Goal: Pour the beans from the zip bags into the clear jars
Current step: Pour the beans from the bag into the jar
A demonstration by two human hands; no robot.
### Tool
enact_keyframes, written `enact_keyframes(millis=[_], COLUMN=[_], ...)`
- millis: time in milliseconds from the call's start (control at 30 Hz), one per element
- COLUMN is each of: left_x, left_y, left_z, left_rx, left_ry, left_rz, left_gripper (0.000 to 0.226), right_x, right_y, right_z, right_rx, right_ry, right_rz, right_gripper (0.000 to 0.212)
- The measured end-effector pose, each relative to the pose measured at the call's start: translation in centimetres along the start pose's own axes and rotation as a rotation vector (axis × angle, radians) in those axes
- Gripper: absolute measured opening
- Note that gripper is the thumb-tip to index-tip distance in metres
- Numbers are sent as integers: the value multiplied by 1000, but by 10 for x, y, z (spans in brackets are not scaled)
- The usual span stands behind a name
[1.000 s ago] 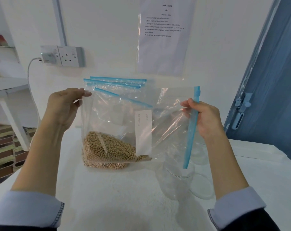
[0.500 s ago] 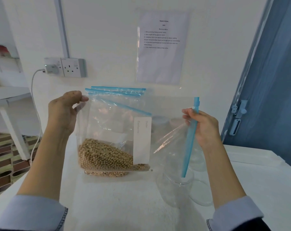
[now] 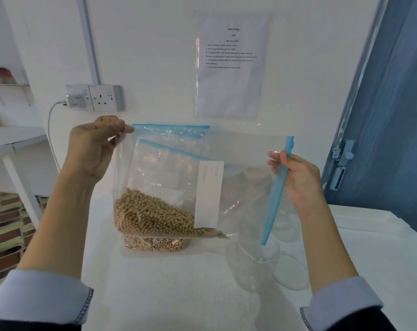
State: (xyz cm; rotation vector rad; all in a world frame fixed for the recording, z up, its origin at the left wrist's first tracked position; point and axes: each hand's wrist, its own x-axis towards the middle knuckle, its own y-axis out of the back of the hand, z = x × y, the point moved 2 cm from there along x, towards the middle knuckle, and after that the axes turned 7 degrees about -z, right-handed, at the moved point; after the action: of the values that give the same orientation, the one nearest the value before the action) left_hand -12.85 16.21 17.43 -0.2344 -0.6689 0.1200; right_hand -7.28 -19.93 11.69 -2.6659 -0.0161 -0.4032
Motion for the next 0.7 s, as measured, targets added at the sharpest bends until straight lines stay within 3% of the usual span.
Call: enact_keyframes(millis=[133,367,500,700], left_x=[1,1,1,2], left_y=[-10,-15,-17,-26], left_z=[6,7,5,6], left_rx=[-30,-49,-38,51], left_ry=[-9,-36,-30,-46], left_rz=[21,70,68,18], left_gripper=[48,27,46,49], right_x=[0,-2,-2,-3], right_y=[-1,2,0,-3], right_z=[0,2,1,4], right_rx=[11,-2,17,5], right_ry=[9,-6,-8,-27], right_rz=[33,27,44,29], right_gripper=[13,13,13,13])
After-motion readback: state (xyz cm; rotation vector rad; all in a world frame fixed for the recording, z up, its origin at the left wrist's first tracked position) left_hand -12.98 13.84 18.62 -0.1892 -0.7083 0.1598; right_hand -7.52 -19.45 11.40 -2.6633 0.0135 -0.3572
